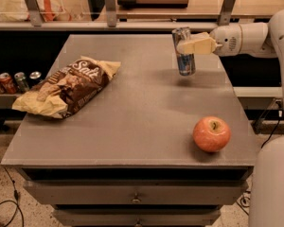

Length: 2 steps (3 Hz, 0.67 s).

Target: Place redbull can upright

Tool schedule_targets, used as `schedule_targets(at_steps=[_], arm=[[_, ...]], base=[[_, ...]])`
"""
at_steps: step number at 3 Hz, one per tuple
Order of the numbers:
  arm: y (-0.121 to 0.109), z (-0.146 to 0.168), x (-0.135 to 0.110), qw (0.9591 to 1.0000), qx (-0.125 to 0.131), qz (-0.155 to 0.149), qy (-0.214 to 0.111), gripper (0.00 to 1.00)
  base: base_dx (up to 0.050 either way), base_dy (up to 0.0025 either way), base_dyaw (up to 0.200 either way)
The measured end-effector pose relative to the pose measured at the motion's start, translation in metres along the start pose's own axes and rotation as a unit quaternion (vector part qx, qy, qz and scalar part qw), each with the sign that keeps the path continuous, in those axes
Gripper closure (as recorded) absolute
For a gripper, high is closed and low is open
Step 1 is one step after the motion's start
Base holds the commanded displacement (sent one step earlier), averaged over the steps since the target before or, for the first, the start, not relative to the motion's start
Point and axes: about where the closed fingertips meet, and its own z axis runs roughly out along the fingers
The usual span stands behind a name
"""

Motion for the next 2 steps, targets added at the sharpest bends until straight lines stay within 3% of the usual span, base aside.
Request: schedule_targets(at_steps=[2], arm=[[-0.0032,-0.0195,0.0043,0.9983,0.01,-0.032,-0.048,1.0]], base=[[0.0,0.0,0.0]])
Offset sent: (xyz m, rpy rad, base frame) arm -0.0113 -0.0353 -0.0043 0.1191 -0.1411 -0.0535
